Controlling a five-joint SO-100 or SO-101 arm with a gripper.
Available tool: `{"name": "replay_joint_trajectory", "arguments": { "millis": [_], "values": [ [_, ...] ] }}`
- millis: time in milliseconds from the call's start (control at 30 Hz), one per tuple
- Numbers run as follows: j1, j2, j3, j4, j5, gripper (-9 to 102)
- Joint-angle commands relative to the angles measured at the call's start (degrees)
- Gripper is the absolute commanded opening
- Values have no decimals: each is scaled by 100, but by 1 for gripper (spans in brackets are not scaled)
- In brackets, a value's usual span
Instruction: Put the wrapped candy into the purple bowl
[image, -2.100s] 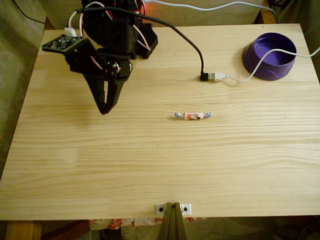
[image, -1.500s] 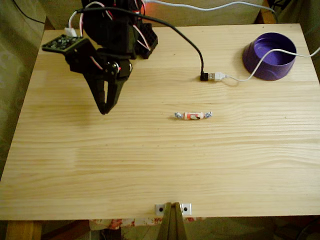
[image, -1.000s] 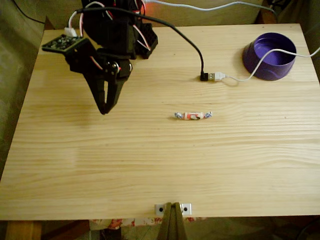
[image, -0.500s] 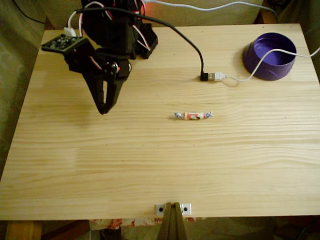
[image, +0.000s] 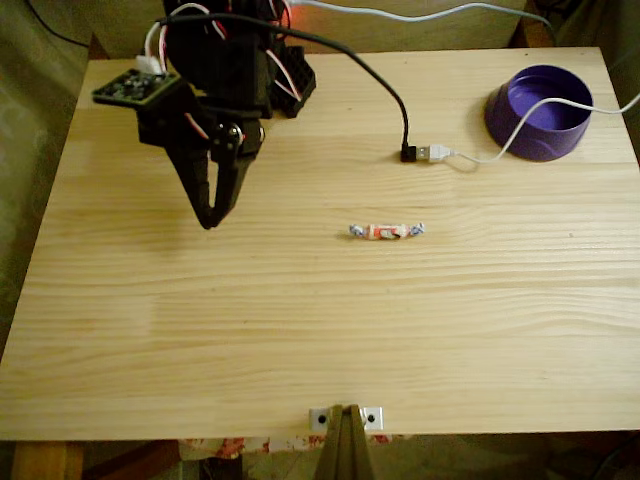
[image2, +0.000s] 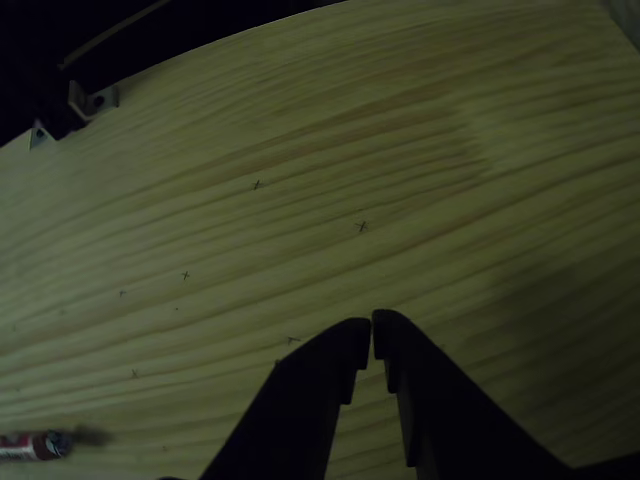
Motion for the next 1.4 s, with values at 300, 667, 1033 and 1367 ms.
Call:
{"name": "replay_joint_trajectory", "arguments": {
  "millis": [300, 667, 1033, 1367],
  "values": [
    [-686, -1793, -2391, -35, -1055, -2],
    [-1995, -4465, -4746, 967, -2118, -2],
    [-3305, -6425, -6038, 2180, -3674, -2],
    [-3630, -7154, -5801, 1731, -5019, -2]
  ]
}}
